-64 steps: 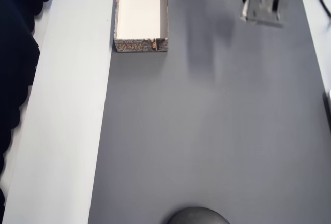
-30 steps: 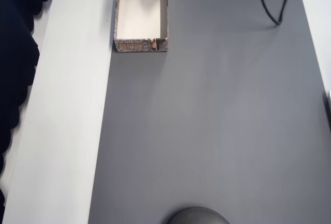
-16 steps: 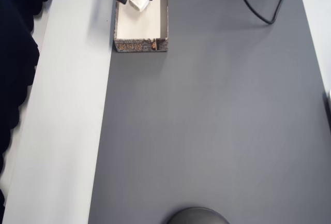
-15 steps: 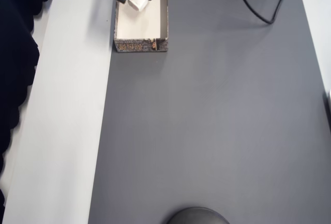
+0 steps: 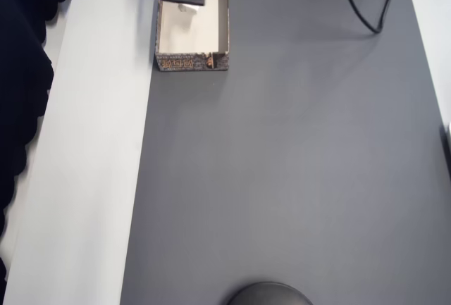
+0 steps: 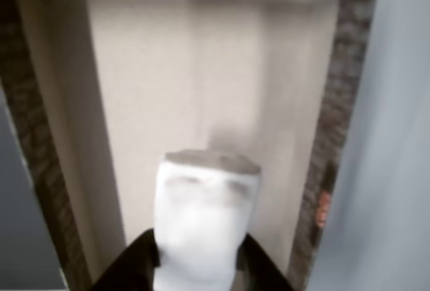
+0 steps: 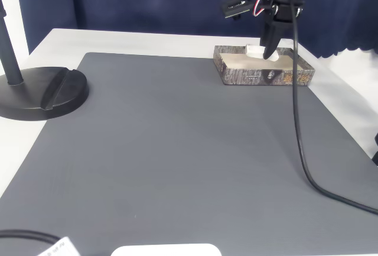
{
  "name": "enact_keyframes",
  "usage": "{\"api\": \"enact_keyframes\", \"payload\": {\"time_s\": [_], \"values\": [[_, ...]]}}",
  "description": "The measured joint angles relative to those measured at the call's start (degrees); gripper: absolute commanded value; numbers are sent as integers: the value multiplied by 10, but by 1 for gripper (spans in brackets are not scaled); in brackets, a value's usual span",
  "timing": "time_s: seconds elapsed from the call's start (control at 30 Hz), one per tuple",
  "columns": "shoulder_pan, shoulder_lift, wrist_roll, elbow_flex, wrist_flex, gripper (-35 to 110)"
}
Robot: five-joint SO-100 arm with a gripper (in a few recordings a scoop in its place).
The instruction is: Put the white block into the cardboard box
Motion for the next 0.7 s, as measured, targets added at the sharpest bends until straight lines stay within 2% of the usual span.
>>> {"api": "enact_keyframes", "payload": {"time_s": [0.2,0.7], "values": [[0,0,41,-1,0,-2],[-1,-47,46,-19,-23,-2]]}}
